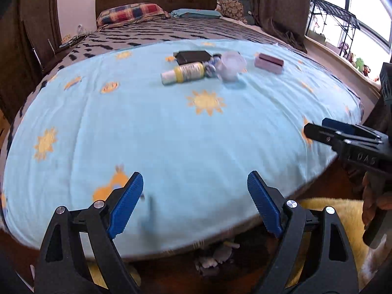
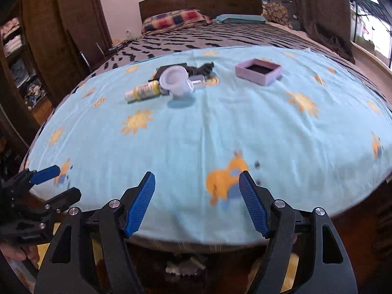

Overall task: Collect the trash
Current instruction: 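Grasp the yellow-white bottle with the left tool while the right tool grasps the white cup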

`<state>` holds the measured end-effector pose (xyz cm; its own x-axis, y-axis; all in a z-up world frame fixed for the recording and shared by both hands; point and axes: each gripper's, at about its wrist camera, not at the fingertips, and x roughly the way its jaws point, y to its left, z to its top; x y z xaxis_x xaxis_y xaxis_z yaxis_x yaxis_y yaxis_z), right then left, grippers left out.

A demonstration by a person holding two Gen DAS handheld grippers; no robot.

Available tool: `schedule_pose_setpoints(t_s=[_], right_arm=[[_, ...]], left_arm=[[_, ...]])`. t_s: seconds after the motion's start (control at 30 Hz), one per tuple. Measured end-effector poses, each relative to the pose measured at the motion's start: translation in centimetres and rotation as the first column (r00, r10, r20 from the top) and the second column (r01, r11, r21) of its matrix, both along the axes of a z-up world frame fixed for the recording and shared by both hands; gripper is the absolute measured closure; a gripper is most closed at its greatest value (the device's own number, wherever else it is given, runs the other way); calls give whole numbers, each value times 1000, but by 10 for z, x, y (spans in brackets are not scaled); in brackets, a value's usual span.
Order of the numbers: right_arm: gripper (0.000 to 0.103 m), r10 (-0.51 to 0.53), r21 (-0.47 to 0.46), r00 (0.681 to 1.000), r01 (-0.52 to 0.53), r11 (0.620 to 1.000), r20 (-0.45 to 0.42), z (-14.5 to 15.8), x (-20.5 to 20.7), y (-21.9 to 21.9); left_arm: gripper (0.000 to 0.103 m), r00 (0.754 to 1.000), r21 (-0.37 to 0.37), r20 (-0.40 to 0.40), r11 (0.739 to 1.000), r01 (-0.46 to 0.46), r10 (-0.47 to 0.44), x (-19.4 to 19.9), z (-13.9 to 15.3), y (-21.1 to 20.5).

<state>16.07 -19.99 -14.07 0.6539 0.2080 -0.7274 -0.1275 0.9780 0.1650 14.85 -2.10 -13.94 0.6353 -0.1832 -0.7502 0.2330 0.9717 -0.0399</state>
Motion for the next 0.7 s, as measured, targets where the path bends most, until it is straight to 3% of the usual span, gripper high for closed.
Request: schedule_pose_setpoints(t_s=[0.37,0.7], right_arm=[[31,33,-2,998,-33,999,47,16,76,25],[33,47,2,999,-47,999,14,3,136,45]], left_arm=[[21,1000,45,16,999,-21,20,73,5,10],[21,1000,60,5,998,-10,9,139,-8,13]])
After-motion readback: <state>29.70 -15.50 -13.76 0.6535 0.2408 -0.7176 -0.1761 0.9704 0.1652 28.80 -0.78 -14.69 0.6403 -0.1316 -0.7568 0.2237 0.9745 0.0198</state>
